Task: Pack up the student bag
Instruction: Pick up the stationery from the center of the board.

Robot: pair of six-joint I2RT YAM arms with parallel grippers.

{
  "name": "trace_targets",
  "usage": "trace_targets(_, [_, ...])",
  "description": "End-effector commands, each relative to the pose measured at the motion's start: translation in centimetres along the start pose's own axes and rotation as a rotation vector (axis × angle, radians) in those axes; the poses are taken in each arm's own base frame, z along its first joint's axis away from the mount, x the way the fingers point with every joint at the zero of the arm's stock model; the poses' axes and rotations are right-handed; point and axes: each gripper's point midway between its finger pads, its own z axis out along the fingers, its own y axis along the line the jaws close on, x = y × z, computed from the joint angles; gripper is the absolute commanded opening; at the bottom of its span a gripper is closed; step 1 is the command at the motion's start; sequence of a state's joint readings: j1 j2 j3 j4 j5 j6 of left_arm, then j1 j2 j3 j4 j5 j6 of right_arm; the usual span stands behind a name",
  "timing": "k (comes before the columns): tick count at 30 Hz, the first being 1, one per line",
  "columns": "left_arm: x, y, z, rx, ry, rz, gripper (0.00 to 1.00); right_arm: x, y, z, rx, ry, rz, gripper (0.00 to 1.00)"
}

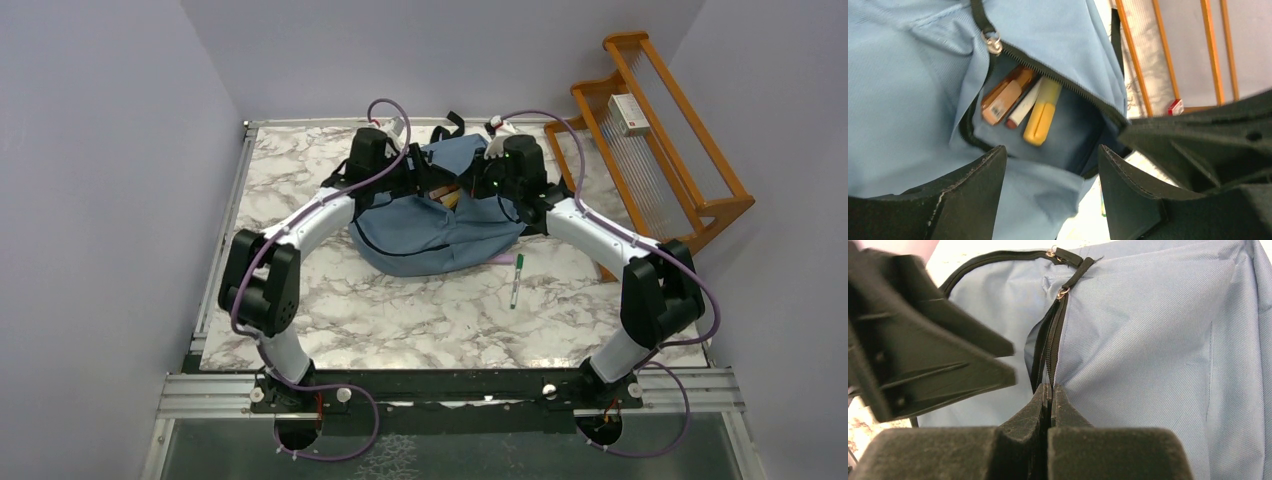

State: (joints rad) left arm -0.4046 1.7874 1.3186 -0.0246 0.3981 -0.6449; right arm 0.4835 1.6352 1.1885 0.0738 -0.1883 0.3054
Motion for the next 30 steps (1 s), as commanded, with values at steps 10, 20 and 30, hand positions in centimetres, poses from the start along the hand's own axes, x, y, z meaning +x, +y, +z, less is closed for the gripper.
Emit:
trace_targets(10, [4.3, -3.7, -6.8, 0.017, -0.058, 0.443, 0.67, -4.8, 1.8, 0.4, -0.03, -0.055, -0.023, 0.01])
trace_targets(20, [13.6, -6.9, -3.2, -0.018, 0.026, 0.385, 0.65, -3.5, 1.5, 1.2, -0.038, 0.034, -0.065, 0.01])
trace_targets(30, [18.6, -6.4, 1.2, -0.142, 0.057, 0.406, 0.66, -2.6, 1.6, 1.8, -0.067, 0.114, -0.11, 0.0])
